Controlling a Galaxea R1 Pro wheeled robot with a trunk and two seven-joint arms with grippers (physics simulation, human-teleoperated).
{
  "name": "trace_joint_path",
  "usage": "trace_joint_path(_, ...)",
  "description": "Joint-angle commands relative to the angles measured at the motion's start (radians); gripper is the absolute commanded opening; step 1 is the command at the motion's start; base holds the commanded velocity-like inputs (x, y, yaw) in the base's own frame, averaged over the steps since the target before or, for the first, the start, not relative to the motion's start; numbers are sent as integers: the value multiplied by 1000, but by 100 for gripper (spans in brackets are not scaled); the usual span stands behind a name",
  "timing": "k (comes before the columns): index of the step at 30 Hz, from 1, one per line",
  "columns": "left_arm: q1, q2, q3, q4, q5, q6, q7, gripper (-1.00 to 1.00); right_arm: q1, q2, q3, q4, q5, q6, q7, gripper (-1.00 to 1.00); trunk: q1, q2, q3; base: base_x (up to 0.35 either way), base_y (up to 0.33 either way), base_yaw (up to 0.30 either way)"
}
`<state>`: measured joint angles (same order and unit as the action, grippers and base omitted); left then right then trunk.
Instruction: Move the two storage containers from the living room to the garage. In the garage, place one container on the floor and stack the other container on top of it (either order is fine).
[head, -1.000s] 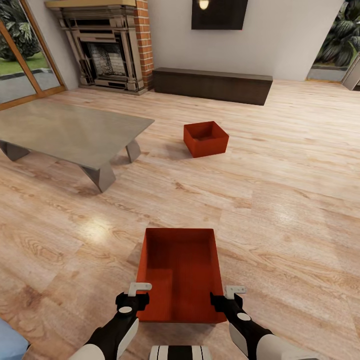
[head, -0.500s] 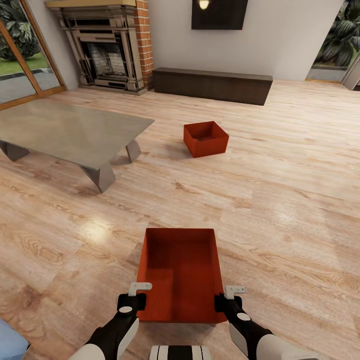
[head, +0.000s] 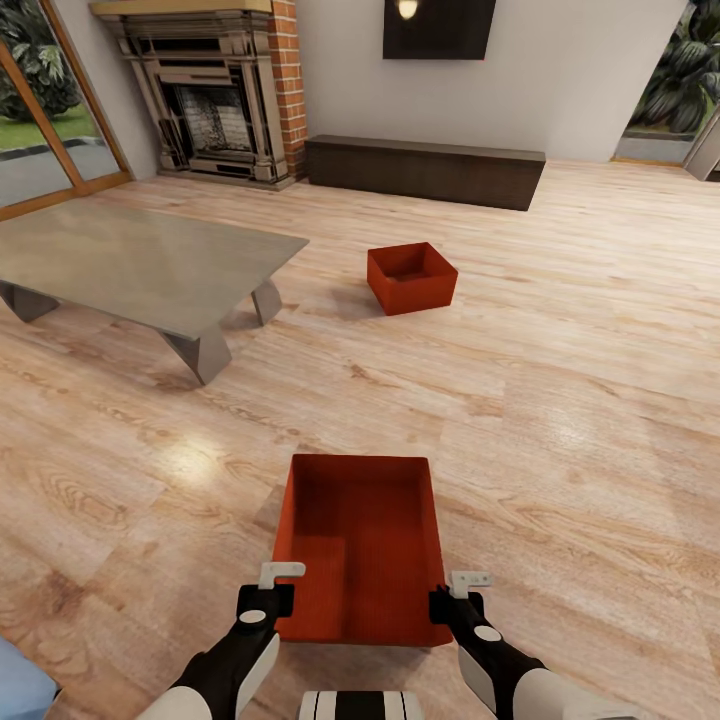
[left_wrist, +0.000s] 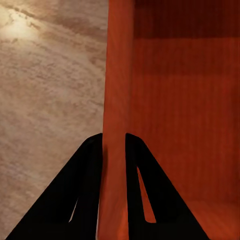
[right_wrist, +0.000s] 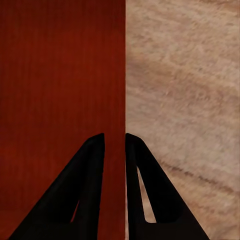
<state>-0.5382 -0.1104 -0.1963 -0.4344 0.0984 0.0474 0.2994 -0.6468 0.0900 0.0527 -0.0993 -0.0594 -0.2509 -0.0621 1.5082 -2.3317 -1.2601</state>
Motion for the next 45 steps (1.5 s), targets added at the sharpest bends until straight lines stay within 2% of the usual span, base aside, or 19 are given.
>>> trace_joint_path(1,0,0,-6,-2,4,6,10,-100,-1,0,4,1,-10,-4,-4,-100,0,0,-1,0,0,0)
trace_joint_path(45,0,1,-5,0,4,12,10,-100,-1,0,4,1,-14,-4,-4,-100,-165,301,134,0,0,0)
